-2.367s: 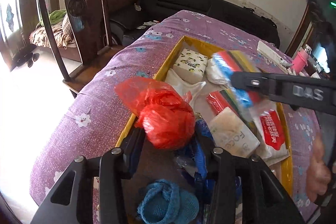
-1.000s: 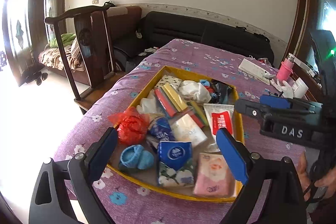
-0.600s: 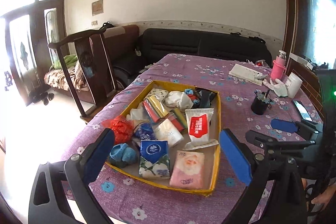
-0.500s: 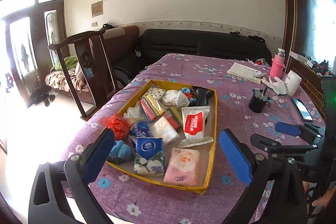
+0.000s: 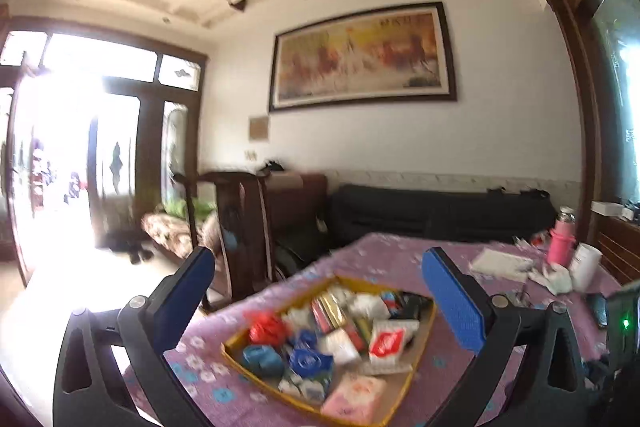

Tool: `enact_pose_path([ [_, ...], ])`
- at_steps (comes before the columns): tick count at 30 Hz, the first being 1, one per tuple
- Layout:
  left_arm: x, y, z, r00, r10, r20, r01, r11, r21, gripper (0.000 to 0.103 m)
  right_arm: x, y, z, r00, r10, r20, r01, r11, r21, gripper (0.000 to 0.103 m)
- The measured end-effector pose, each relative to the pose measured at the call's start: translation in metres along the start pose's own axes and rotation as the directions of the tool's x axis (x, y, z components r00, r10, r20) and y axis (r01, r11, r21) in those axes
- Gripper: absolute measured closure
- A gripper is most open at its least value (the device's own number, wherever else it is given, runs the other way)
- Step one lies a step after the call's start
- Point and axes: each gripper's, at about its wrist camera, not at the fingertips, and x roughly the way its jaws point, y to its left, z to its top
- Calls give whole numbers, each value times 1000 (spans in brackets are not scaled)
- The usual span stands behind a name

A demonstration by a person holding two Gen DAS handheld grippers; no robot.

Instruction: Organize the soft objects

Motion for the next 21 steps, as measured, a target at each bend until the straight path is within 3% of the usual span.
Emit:
enact_pose_path([
  [4, 15, -14, 3, 999, -22, -48, 27, 995, 98, 0, 3, 13, 0, 1000, 28, 7, -28, 1000, 5, 23],
  [8, 30, -14, -7, 987, -78, -141, 88, 994, 65, 0, 2, 32, -1, 999, 36, 19, -36, 999, -14, 22],
  [13, 55, -15, -35, 948, -105, -300, 129, 990, 61, 0, 6, 53, -5, 1000, 7, 23, -6, 999, -42, 19],
  [16, 69, -12, -53, 905, -149, -399, 170, 985, 18, 0, 14, 62, -9, 1000, -17, 11, 18, 999, -50, 19],
  [21, 82, -10, -72, 872, -122, -474, 156, 987, 33, 0, 26, 70, -11, 999, -31, -21, 30, 998, -51, 19],
])
